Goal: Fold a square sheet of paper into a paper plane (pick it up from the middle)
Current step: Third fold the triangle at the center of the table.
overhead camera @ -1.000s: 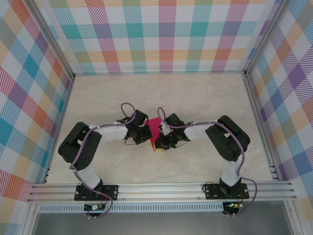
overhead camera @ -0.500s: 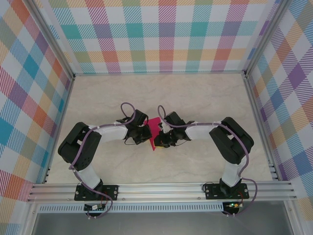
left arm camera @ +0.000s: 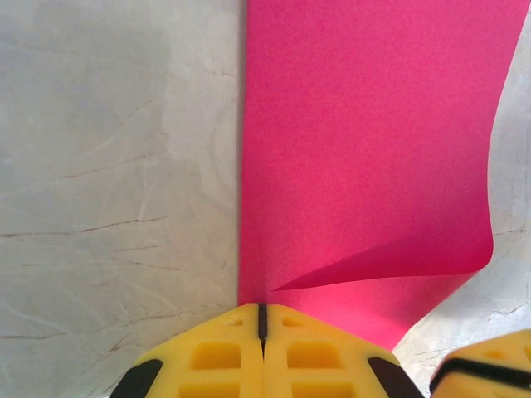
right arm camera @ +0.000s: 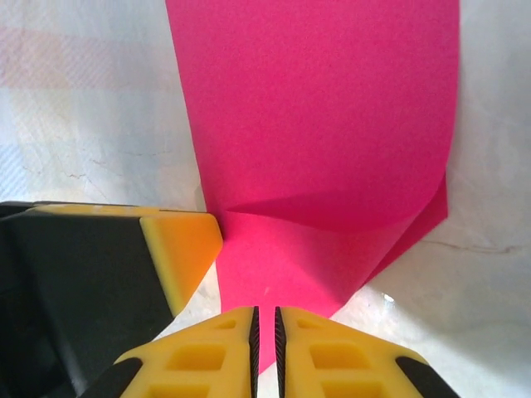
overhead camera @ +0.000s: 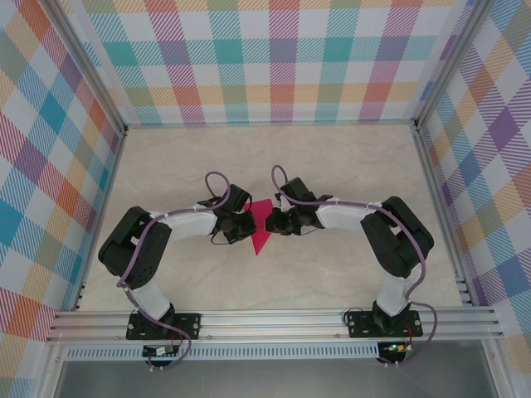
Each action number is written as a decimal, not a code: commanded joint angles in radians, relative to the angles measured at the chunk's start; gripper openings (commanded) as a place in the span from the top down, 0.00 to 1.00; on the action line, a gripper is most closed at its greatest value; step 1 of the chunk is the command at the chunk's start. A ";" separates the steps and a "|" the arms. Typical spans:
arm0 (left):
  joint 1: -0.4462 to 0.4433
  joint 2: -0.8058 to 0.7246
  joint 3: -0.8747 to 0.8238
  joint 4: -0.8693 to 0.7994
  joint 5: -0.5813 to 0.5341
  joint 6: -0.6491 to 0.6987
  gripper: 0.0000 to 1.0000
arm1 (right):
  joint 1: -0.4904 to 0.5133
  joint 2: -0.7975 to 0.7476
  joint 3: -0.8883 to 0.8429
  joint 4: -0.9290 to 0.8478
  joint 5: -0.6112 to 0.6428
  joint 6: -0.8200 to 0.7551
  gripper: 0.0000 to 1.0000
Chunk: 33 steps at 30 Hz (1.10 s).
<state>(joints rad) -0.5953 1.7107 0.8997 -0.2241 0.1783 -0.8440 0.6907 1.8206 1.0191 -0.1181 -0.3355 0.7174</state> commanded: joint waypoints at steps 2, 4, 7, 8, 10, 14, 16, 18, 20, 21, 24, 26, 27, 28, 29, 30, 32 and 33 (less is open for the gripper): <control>-0.006 0.007 0.004 -0.083 -0.040 0.019 0.97 | -0.011 0.048 0.054 -0.058 0.022 -0.003 0.85; -0.006 0.007 0.005 -0.088 -0.043 0.019 0.97 | -0.018 0.063 0.064 -0.067 0.027 0.002 0.86; -0.006 0.006 0.005 -0.096 -0.052 0.019 0.97 | -0.026 0.084 0.077 -0.092 0.044 0.012 0.86; -0.006 0.008 0.006 -0.098 -0.053 0.019 0.97 | -0.027 0.091 0.081 -0.101 0.051 0.015 0.87; -0.006 0.008 0.009 -0.104 -0.058 0.019 0.97 | -0.031 0.099 0.087 -0.125 0.069 0.028 0.87; -0.006 0.017 0.013 -0.107 -0.059 0.022 0.97 | -0.034 0.106 0.111 -0.169 0.093 0.046 0.87; -0.005 0.020 0.016 -0.108 -0.056 0.023 0.97 | -0.034 0.092 0.121 -0.174 0.091 0.044 0.87; -0.006 0.024 0.019 -0.109 -0.056 0.027 0.97 | -0.034 0.065 0.124 -0.153 0.070 0.033 0.87; -0.006 0.027 0.022 -0.110 -0.056 0.029 0.97 | -0.033 0.049 0.129 -0.136 0.060 0.023 0.86; -0.006 0.030 0.024 -0.109 -0.056 0.028 0.97 | -0.034 0.052 0.136 -0.137 0.055 0.018 0.86; -0.006 0.036 0.030 -0.110 -0.054 0.033 0.97 | -0.035 0.083 0.163 -0.145 0.041 0.011 0.87; -0.006 0.040 0.034 -0.112 -0.054 0.034 0.97 | -0.035 0.107 0.165 -0.145 0.034 0.014 0.87; -0.006 0.039 0.035 -0.113 -0.053 0.035 0.97 | -0.036 0.113 0.165 -0.143 0.033 0.013 0.87; -0.005 0.039 0.034 -0.114 -0.053 0.037 0.97 | -0.038 0.119 0.164 -0.143 0.037 0.014 0.87; -0.006 0.039 0.034 -0.114 -0.053 0.037 0.97 | -0.042 0.123 0.164 -0.147 0.045 0.014 0.87; -0.006 0.041 0.034 -0.114 -0.053 0.036 0.97 | -0.044 0.127 0.164 -0.149 0.051 0.013 0.87; -0.006 0.040 0.032 -0.115 -0.052 0.039 0.97 | -0.054 0.135 0.164 -0.162 0.069 0.017 0.87; -0.006 0.041 0.032 -0.115 -0.052 0.039 0.97 | -0.059 0.141 0.166 -0.167 0.070 0.018 0.87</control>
<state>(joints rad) -0.5953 1.7214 0.9287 -0.2764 0.1627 -0.8211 0.6502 1.9324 1.1679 -0.2558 -0.2783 0.7437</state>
